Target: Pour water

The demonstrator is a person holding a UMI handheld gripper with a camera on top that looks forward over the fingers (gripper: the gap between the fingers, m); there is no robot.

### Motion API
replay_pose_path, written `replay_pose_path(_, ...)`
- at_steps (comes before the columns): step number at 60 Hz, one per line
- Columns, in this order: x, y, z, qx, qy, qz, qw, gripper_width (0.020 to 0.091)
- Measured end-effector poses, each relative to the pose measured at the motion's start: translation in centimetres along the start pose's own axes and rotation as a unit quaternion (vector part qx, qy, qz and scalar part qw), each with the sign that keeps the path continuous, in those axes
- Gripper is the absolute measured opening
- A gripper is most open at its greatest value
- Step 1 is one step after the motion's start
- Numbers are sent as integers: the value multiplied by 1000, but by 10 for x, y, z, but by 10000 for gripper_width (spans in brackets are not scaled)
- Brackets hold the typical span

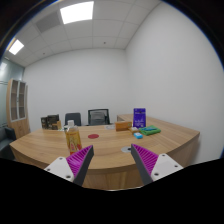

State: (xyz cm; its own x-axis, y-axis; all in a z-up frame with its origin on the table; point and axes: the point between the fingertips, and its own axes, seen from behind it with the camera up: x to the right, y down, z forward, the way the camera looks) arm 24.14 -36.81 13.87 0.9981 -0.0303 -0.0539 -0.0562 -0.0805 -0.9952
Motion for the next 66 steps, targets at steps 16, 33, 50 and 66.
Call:
replay_pose_path(16, -8, 7, 17, -10, -4, -16, 1000, 831)
replay_pose_path(33, -78, 35, 84, -30, -58, -5, 998, 832)
replay_pose_path(50, -163, 61, 167, -51, -95, -23, 994, 830)
replay_pose_path(66, -190, 59, 223, -42, -73, -24, 996, 806)
